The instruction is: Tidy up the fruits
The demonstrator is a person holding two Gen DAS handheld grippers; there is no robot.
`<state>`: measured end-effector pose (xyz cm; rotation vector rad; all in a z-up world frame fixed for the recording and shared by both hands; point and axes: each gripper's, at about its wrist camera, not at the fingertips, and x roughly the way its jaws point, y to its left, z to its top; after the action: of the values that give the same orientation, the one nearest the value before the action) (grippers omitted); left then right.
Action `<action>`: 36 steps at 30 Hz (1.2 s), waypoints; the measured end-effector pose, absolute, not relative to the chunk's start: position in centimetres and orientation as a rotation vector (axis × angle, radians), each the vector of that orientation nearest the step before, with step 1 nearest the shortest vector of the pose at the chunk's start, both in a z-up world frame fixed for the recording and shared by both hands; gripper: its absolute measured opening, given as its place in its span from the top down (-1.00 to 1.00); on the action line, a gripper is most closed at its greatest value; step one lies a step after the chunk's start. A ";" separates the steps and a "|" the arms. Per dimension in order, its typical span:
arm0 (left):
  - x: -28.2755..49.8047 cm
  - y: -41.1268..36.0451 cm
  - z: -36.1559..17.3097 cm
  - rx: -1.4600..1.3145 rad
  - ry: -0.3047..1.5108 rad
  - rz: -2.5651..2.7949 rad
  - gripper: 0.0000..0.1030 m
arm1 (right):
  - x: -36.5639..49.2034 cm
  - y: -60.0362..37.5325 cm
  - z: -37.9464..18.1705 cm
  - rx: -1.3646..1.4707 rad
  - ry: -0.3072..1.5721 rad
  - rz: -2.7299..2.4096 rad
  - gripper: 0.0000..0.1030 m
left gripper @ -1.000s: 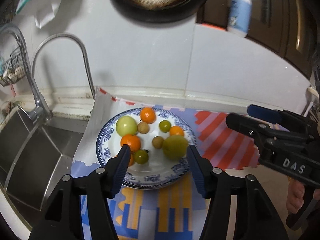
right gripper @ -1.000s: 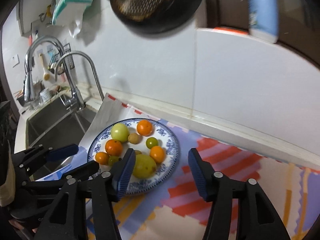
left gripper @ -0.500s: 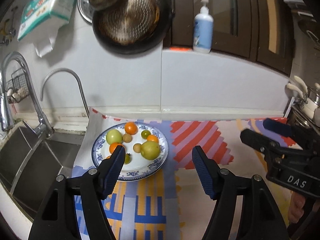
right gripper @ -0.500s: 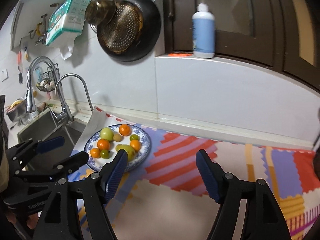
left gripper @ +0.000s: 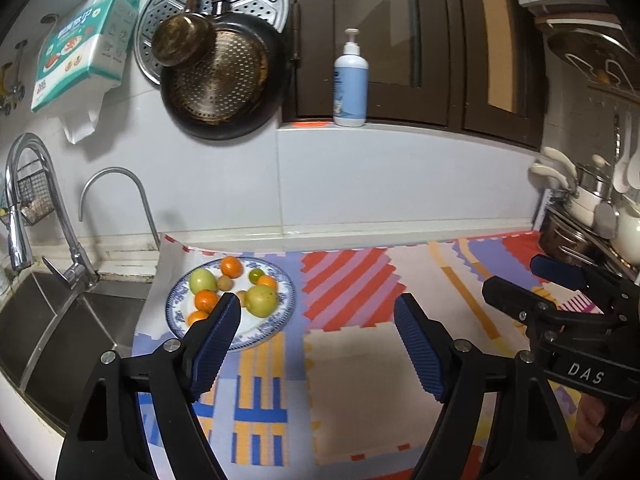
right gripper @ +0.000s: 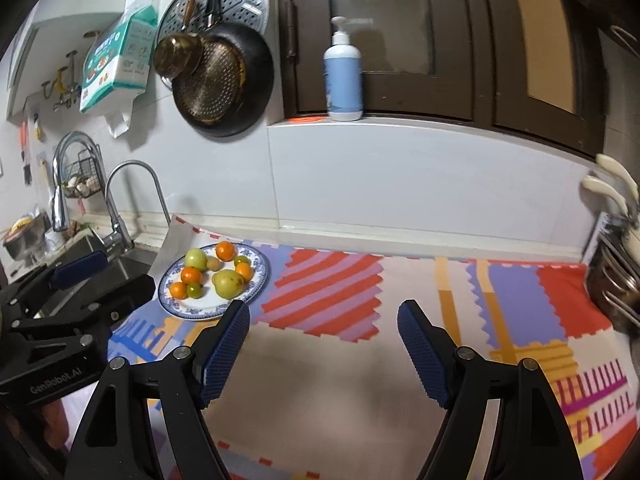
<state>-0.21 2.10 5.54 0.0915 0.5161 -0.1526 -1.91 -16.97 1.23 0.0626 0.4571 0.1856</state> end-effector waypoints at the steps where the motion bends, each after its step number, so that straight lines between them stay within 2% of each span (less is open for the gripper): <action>1: -0.4 1.9 5.5 0.094 0.517 -0.156 -0.53 | -2.2 -17.2 1.3 0.068 0.455 0.181 -0.50; 3: -0.9 1.5 5.6 0.100 0.514 -0.158 -0.54 | -2.8 -17.7 1.3 0.074 0.451 0.166 -0.56; 12: -2.4 0.4 5.9 0.102 0.498 -0.177 -0.71 | -4.9 -19.0 1.1 0.085 0.452 0.137 -0.56; 36: -2.7 0.0 5.5 0.103 0.520 -0.169 -0.79 | -5.4 -19.9 0.9 0.083 0.453 0.131 -0.56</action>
<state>-2.72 -0.04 5.55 0.1034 0.5197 -0.1689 -5.42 -19.91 0.89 0.0834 0.4534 0.1305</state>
